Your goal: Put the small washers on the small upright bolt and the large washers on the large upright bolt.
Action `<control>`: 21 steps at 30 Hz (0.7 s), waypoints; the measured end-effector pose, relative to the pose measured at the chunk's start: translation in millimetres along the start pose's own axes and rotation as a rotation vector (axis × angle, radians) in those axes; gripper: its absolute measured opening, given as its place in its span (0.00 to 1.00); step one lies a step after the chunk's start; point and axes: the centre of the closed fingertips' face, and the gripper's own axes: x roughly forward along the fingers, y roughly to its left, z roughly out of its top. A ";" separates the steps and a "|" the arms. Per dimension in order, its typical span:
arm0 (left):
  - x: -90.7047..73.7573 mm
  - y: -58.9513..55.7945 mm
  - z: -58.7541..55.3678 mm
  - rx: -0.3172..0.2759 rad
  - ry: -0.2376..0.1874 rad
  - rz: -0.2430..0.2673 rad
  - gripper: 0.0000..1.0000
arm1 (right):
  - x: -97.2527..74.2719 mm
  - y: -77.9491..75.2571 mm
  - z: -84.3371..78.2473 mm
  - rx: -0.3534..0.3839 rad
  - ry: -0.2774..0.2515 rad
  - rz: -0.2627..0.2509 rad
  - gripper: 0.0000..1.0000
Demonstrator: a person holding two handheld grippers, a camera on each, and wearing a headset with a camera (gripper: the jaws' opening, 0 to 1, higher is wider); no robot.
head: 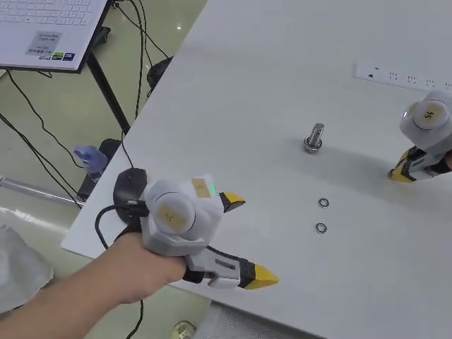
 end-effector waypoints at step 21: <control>-1.4 -4.5 0.0 -0.002 -0.006 -0.002 0.78 | -4.4 -1.2 -1.3 0.003 -0.006 0.000 0.18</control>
